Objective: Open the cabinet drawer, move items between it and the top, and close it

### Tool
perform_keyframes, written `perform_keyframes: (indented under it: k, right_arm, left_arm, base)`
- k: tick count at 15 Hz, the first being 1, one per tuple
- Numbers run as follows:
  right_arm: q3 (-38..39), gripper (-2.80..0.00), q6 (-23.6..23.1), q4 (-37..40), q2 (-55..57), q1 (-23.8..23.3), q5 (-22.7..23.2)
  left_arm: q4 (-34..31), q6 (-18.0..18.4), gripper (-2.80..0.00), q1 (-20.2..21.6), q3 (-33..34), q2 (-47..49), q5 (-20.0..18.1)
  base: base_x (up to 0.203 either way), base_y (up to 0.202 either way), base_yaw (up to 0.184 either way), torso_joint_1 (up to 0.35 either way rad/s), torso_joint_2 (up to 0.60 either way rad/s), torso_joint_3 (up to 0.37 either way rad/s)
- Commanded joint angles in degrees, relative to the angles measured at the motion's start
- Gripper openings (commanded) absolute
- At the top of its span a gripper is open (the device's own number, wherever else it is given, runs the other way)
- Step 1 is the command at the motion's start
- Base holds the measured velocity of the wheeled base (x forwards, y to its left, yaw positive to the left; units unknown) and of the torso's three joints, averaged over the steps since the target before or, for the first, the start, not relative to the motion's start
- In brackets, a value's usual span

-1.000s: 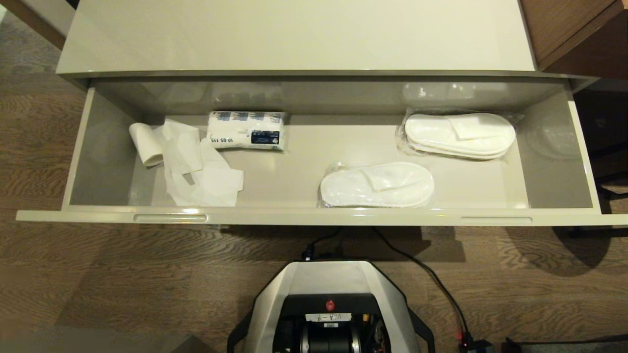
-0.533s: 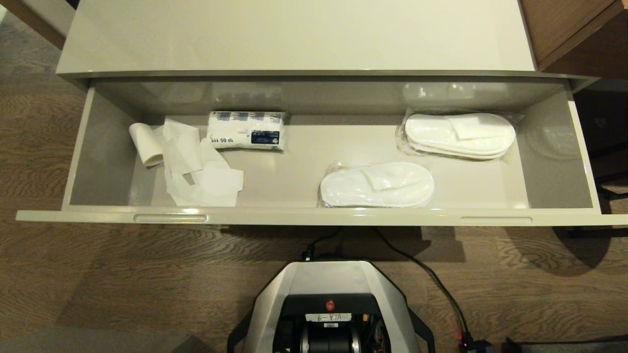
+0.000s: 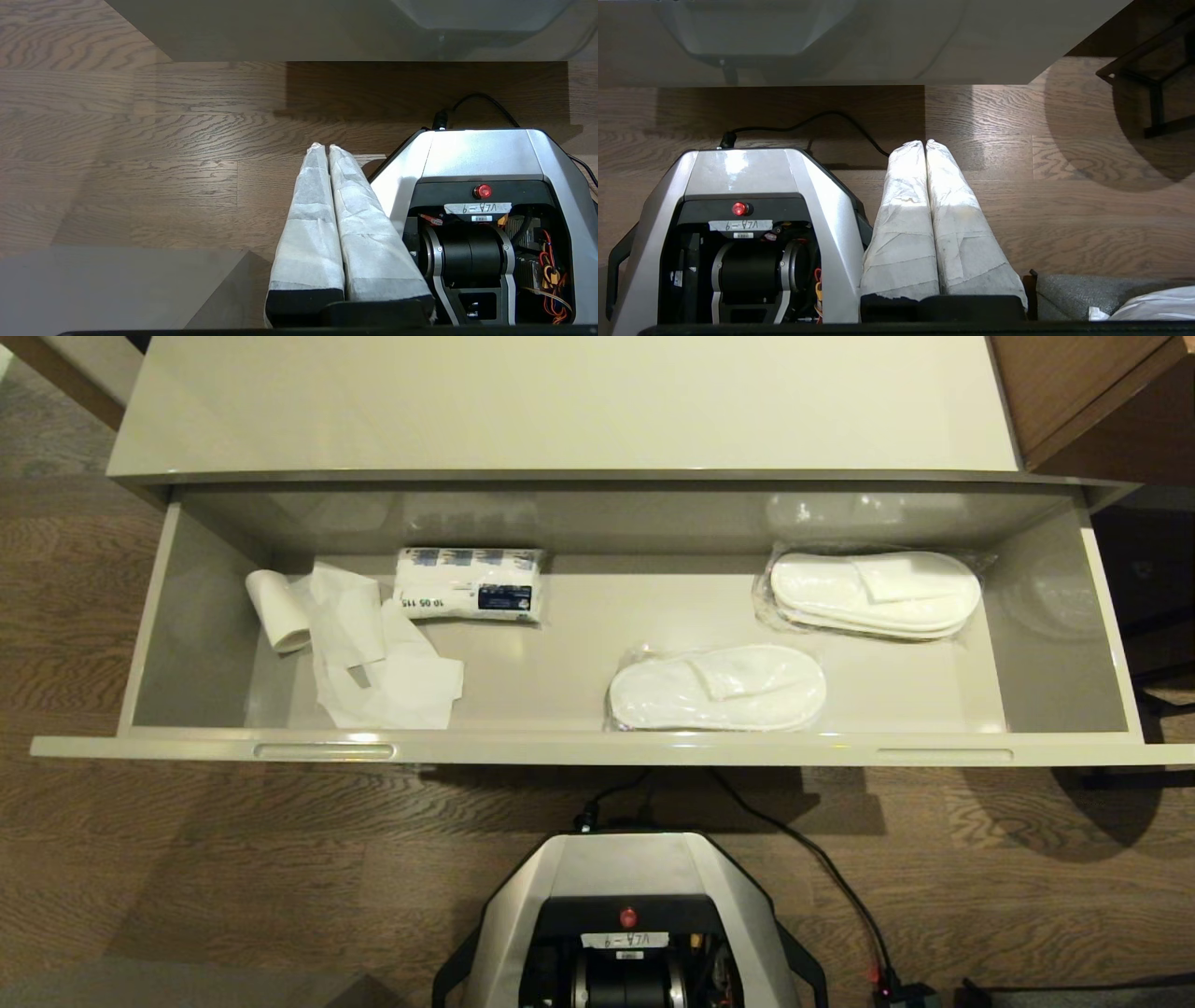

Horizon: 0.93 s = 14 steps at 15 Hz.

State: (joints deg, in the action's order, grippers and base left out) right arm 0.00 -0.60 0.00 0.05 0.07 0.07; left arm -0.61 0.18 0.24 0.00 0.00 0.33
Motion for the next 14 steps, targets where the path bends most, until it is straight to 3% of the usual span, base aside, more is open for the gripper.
perform_keyframes:
  k: [1, 14]
  right_arm:
    - [0.1, -2.8, 0.0, 0.0, 0.0, 0.0, 0.0]
    - [0.1, -2.8, 0.0, 0.0, 0.0, 0.0, 0.0]
  left_arm:
    - [0.0, 0.0, -2.8, 0.0, 0.0, 0.1, 0.0]
    - [0.0, 0.0, -2.8, 0.0, 0.0, 0.1, 0.0]
  base:
    - [0.0, 0.0, 0.0, 0.0, 0.0, 0.0]
    - [0.0, 0.0, 0.0, 0.0, 0.0, 0.0]
